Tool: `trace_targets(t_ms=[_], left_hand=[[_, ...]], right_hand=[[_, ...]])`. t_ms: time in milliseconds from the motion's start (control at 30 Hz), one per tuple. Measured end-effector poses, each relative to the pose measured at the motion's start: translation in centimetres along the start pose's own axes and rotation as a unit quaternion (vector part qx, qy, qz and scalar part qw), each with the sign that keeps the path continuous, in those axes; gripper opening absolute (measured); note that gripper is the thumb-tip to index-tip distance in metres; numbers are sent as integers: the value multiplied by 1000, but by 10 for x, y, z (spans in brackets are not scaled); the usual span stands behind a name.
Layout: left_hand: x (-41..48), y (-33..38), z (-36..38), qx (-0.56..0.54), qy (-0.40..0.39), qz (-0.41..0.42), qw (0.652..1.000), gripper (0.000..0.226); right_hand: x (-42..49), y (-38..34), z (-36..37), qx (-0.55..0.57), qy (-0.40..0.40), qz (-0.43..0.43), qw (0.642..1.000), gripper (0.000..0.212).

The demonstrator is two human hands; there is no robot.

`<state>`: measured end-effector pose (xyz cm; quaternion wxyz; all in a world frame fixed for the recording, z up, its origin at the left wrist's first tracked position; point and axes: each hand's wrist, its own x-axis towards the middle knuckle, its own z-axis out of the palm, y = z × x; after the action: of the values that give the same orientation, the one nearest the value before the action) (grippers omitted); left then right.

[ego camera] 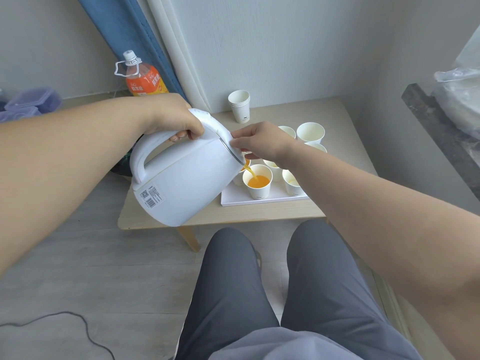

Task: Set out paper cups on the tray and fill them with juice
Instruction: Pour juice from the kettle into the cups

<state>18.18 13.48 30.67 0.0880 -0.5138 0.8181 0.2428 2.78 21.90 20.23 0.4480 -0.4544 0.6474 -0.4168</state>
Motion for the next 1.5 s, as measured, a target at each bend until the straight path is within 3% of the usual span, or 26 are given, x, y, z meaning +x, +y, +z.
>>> trace_targets(t_ms=[1267,1500], left_hand=[[-13,17,-7,25,37,-4,999,24],[-13,17,-7,19,42,-7,999,27]], right_hand=[[0,-7,-3,14,1,-18,1000,25],[4,-5,-4,3,12,-23,1000,38]])
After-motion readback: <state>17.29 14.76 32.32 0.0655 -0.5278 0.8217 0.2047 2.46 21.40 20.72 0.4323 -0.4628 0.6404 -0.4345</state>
